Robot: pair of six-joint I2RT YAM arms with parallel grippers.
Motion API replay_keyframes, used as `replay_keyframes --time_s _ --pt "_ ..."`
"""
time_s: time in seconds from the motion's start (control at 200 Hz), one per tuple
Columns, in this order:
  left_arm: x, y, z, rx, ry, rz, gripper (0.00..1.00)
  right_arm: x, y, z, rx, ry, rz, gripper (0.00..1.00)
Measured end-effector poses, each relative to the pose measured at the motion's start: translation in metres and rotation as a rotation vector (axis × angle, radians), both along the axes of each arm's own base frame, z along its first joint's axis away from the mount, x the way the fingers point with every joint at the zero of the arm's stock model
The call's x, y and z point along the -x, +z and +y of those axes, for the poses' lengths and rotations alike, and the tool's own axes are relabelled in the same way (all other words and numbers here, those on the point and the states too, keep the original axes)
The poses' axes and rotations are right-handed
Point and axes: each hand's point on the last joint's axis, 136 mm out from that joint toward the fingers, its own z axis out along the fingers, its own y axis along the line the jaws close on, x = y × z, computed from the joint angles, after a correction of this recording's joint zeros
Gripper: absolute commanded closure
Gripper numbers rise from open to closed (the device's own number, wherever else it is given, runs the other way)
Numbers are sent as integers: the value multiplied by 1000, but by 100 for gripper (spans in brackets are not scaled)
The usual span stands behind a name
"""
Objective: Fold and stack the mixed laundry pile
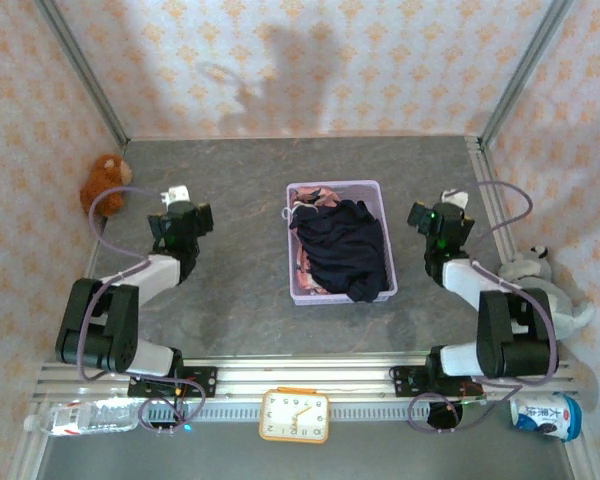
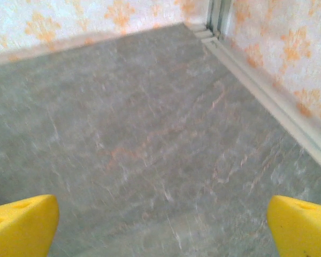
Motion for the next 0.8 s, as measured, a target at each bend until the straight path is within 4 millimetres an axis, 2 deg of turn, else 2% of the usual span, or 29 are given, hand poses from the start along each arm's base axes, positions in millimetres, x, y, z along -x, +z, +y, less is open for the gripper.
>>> replay_keyframes --time_s 0.125,0.175,0.255,0.36,0.485,0.585,0.661,0.731,0.801 --pt "-8 50 -12 58 0 -49 0 -1 43 4 -68 -13 15 1" --pt "-8 62 -22 86 -9 -50 0 2 54 7 -112 -16 43 1" --pt "-5 68 -43 129 -32 -21 0 12 60 14 -184 -15 113 1" --pt "6 65 -77 210 -70 56 0 30 57 28 -286 9 235 1" --pt "23 53 -115 329 -102 130 0 56 40 58 -405 84 393 0" --pt "43 36 -146 401 -128 202 0 78 25 89 -457 167 506 11" --pt "58 24 -168 441 -149 243 0 95 15 110 -479 227 574 28" --pt "71 11 -183 472 -164 283 0 110 3 119 -484 257 634 42" --pt "84 -3 -192 500 -166 325 0 124 -10 121 -472 261 696 48"
